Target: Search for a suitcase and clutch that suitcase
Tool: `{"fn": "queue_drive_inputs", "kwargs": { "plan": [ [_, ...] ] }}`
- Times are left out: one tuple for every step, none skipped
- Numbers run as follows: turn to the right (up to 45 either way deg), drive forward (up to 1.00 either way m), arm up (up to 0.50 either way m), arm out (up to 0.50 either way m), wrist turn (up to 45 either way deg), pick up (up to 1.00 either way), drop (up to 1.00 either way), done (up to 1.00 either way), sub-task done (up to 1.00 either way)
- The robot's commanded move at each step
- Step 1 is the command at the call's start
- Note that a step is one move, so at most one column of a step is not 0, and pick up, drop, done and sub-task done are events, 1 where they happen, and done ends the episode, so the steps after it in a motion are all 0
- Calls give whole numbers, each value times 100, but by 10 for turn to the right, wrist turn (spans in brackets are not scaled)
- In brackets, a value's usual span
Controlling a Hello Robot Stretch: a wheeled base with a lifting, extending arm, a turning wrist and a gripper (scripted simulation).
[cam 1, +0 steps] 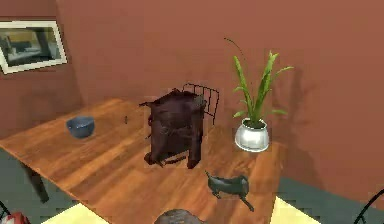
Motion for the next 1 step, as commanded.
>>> {"fn": "queue_drive_inputs", "kwargs": {
  "plan": [
    [-450,0,0,0,0,0,0,0,0]
  ]
}}
